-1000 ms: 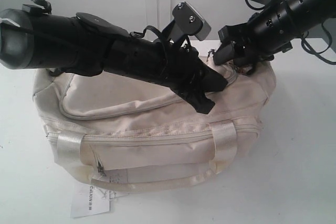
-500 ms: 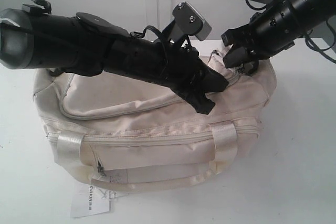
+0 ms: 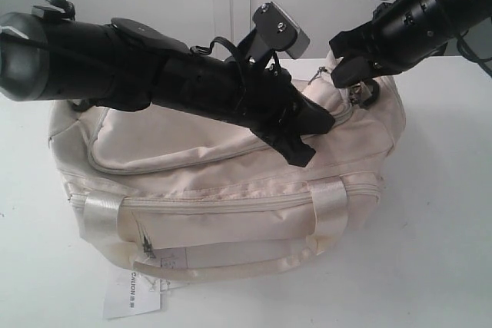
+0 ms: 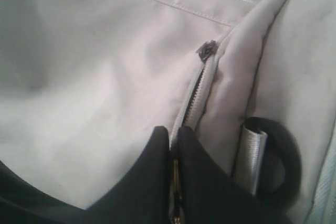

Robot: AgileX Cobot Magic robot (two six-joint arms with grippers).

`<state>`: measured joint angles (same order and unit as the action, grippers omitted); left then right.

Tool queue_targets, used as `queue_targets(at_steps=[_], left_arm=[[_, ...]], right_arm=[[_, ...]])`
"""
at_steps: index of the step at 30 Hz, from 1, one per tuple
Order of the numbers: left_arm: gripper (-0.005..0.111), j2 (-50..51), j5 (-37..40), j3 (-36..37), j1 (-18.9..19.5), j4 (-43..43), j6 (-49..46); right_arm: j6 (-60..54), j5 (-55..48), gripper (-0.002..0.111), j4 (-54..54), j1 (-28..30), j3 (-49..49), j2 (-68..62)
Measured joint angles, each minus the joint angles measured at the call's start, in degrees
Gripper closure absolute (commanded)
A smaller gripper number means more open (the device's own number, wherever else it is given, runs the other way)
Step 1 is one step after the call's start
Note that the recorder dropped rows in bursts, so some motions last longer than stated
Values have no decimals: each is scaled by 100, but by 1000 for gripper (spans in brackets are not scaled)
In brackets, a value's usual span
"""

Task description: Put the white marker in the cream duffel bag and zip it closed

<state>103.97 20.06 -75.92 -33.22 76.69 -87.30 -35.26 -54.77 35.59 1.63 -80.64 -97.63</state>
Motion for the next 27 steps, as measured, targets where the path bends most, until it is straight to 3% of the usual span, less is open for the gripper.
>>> queue_targets(at_steps=[9,15,27], left_arm=[[107,0,0,0,0,0,0],[107,0,0,0,0,0,0],[107,0,0,0,0,0,0]], right_arm=[[234,13,108,-40,0,0,0],[376,13,100,13,0,0,0],[406,-69,106,-90,0,0,4]])
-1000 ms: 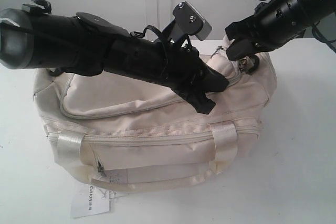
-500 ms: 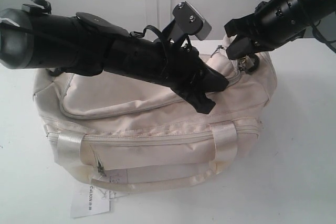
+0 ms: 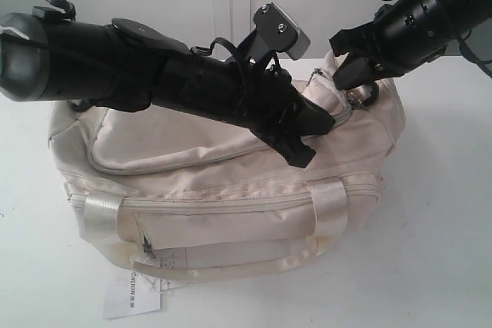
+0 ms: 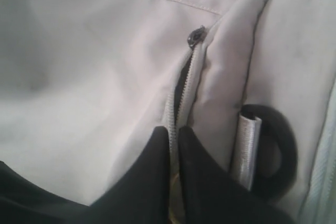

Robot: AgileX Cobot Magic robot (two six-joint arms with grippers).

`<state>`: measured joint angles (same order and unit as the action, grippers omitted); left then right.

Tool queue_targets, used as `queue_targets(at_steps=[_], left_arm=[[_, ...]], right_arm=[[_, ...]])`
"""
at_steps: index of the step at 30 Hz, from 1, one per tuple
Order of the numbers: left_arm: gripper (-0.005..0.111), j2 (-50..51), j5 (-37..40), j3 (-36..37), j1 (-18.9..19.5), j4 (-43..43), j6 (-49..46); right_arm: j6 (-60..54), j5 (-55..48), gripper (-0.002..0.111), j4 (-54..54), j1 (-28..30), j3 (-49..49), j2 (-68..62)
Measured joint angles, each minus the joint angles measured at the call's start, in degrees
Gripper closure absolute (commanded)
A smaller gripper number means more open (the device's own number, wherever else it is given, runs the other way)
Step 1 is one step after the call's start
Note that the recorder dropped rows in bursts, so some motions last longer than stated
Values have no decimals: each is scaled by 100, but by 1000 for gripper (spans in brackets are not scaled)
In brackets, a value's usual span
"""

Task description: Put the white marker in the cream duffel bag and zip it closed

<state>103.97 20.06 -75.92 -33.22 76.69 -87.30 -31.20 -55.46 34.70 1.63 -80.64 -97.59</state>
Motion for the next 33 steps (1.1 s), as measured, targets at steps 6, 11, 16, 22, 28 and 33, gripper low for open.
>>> queue_targets(at_steps=[6,11,16,22,28,33], left_arm=[[107,0,0,0,0,0,0],[107,0,0,0,0,0,0],[107,0,0,0,0,-11,0],[107,0,25,0,0,-11,0],[107,0,46,0,0,-11,0],[107,0,46,0,0,-11,0]], right_arm=[[-38,-20,108,-111,0,0,57],[-5,-149,86,-472,0,0,114],[-667,-670,69,-834,0,0,186],[-2293,-467,70,-859,0,0,176],[-4820,-758,70,-939,0,0,366],[-6403,-982,70,-908,0,0,218]])
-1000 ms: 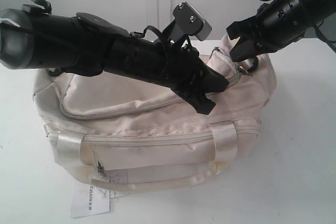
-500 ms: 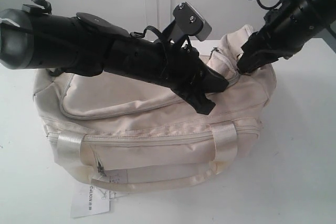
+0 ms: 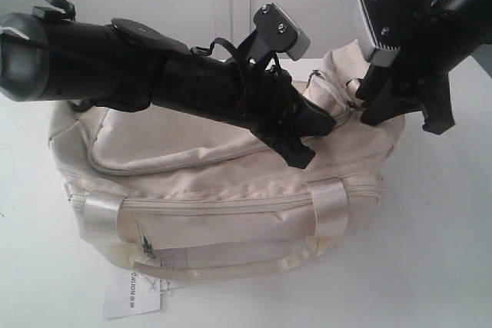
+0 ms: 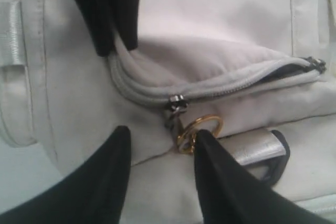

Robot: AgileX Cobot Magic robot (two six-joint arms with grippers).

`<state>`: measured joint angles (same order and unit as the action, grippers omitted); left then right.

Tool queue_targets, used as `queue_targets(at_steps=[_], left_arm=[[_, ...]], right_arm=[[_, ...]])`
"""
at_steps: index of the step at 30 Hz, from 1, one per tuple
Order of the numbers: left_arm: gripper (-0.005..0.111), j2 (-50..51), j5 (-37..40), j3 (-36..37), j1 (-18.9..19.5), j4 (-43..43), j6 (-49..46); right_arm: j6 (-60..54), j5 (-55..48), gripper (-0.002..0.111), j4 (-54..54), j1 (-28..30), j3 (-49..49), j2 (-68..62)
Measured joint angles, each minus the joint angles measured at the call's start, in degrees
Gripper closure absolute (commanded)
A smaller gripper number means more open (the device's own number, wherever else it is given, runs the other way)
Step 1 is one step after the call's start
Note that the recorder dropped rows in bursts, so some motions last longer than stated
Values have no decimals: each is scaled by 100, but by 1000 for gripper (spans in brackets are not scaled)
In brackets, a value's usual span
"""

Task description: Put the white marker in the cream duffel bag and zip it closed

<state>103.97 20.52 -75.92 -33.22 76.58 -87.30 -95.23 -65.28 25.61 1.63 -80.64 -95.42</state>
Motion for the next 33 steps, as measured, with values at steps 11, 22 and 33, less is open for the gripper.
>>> queue_targets(at_steps=[11,22,33], left_arm=[[107,0,0,0,0,0,0],[107,0,37,0,0,0,0],[107,0,105,0,0,0,0]], right_arm=[[-280,616,84,134,0,0,-381],[-41,884,108,289,0,0,-432],[376,1313,108,289,0,0,-112]])
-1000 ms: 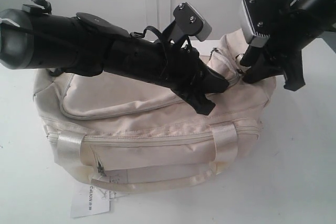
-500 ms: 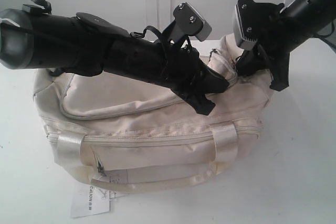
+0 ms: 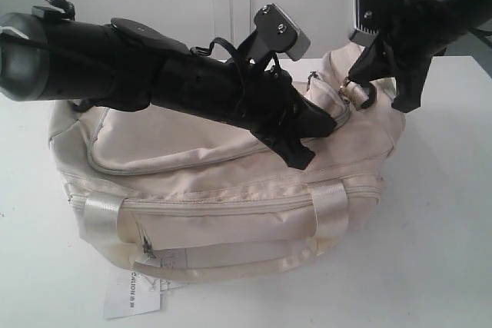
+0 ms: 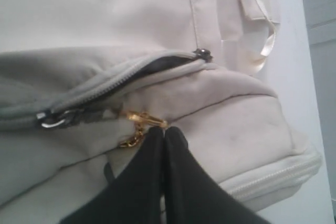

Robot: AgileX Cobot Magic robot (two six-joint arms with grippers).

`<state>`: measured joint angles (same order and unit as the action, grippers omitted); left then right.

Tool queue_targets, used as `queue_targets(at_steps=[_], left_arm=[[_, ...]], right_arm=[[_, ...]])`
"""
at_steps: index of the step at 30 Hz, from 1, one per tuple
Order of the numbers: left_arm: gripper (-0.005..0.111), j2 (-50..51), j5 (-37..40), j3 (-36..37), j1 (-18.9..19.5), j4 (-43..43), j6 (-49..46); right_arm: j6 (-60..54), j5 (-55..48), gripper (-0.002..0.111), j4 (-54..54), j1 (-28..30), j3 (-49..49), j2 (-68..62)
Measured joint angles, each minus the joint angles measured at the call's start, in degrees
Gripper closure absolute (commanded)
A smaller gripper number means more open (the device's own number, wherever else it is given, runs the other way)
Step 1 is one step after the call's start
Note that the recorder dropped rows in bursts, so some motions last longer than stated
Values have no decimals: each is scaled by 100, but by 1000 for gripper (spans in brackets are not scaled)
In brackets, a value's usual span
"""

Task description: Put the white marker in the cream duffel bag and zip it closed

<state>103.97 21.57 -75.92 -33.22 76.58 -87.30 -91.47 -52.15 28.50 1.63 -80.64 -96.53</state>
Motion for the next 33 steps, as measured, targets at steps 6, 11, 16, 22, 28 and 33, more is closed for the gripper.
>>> queue_targets(at_steps=[6,11,16,22,28,33], left_arm=[[107,0,2,0,0,0,0],[107,0,2,0,0,0,0],[107,0,13,0,0,0,0],[107,0,13,0,0,0,0],[107,0,69,0,0,-11,0],[107,0,69,0,0,-11,0]], right_arm=[[457,199,108,0,0,0,0],[805,208,108,-12,0,0,0],[1881,208,101,204,0,0,0],[552,-609,74,209,0,0,0],[-781,-826,61,-223,0,0,0],[-1341,-647,61,-284,0,0,-10]])
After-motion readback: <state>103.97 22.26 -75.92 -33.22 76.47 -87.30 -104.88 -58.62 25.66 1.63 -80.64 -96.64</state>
